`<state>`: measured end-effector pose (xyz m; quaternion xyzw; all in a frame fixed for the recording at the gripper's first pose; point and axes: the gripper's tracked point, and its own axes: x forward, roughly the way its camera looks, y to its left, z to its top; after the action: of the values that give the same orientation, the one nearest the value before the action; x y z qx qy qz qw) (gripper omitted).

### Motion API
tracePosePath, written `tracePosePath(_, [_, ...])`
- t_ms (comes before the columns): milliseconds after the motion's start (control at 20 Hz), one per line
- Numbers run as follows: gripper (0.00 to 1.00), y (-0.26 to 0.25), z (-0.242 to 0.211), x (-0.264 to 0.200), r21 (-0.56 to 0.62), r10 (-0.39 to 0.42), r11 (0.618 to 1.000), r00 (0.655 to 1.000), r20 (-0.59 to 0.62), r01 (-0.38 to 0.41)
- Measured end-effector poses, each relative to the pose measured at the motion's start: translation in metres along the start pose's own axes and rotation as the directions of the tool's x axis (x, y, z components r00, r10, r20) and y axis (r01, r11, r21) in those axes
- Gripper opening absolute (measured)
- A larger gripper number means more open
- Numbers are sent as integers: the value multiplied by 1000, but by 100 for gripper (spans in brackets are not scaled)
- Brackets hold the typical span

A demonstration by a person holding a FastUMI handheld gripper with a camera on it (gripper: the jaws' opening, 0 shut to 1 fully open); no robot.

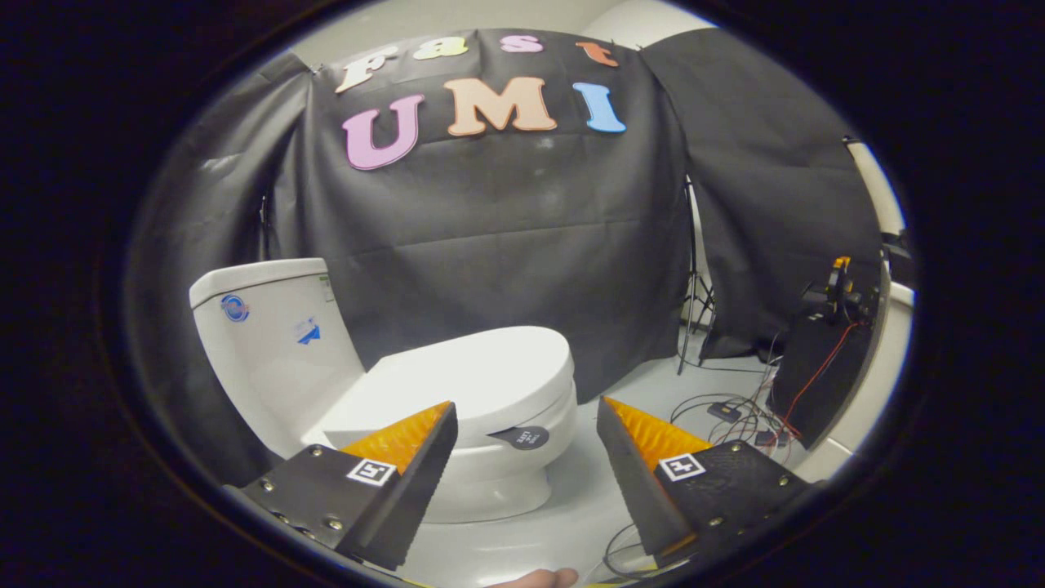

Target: Open the toilet lid.

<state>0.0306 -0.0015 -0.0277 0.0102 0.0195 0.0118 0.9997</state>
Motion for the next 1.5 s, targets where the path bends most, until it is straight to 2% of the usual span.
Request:
tracePosePath(200, [100, -3, -12, 34, 81, 34, 996, 999, -39, -31])
tracePosePath(350, [100, 4, -25, 62, 153, 92, 985, 994, -64, -81])
tracePosePath(700, [99, 9, -71, 106, 365, 128, 928, 982, -137, -70])
tracePosePath(1050, [98, 17, -98, 119, 594, 172, 802, 977, -128, -64])
tracePosePath(1300, [99, 9, -117, 125, 645, 145, 764, 974, -174, 1])
tracePosePath(1500, [98, 3, -117, 128, 727, 148, 686, 976, -159, 15])
